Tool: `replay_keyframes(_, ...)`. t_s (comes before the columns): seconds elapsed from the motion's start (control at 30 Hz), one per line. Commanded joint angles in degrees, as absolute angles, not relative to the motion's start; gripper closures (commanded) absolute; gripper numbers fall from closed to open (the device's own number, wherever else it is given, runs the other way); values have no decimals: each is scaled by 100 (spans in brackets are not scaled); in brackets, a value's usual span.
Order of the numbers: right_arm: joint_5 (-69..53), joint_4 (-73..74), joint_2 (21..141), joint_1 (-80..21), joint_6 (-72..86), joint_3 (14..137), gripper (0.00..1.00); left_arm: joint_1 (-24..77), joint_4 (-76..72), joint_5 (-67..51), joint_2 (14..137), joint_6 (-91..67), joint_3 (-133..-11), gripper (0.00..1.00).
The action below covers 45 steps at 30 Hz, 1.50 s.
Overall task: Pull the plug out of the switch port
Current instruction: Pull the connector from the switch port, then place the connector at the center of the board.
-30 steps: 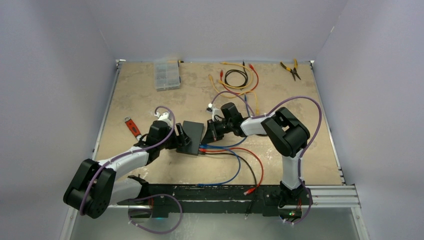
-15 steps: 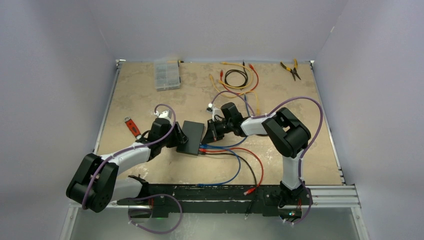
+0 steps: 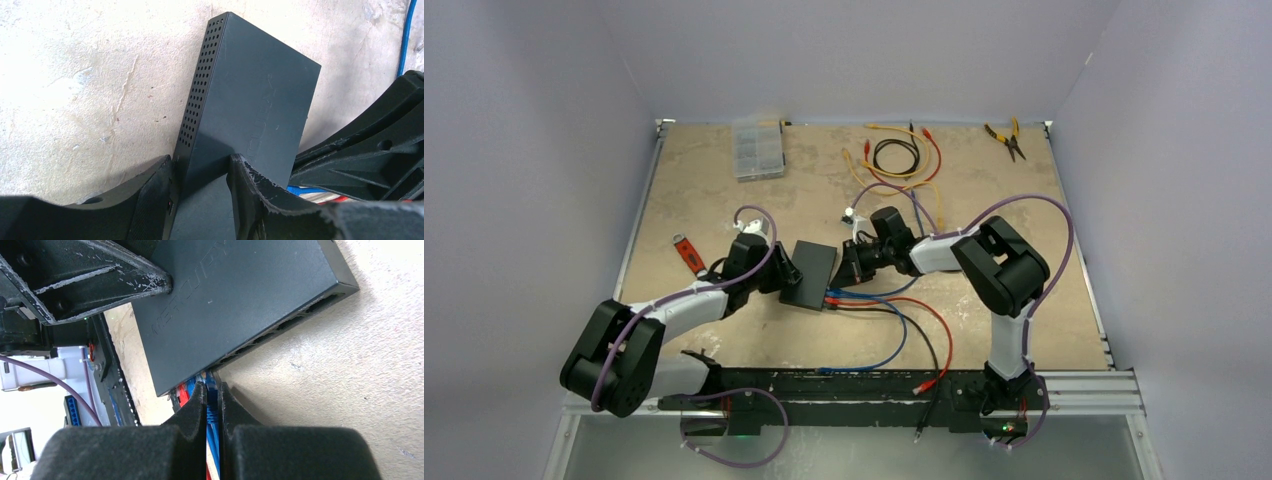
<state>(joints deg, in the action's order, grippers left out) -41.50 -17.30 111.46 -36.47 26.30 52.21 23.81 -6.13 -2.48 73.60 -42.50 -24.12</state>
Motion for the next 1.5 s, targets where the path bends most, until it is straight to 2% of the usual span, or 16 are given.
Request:
replay_keyframes(0.0, -3705, -1009, 11123, -3531, 2215, 4853, 100, 2382, 247, 290, 7651, -4165, -2217, 57)
replay_keyframes(0.4, -3683, -962, 10925, -3309, 2124, 4653, 100, 2377, 246, 264, 7649, -4166, -2202, 57)
replay_keyframes(0.63, -3487, -802, 10932, -3306, 2113, 5195, 100, 2380, 351, 359, 7239, -4206, -2126, 57)
replay_keyframes(1.0, -3940, -1109, 11660, -3452, 2408, 5990, 100, 2381, 491, 420, 6896, -4219, -2075, 55)
replay_keyframes(1.2, -3261, -817, 11426, -3435, 2460, 6095, 100, 2381, 497, 427, 6827, -4211, -2082, 54)
replay_keyframes(1.47, -2750, -805, 10781, -2902, 2258, 5676, 98, 2382, 340, 279, 7068, -4161, -2075, 53)
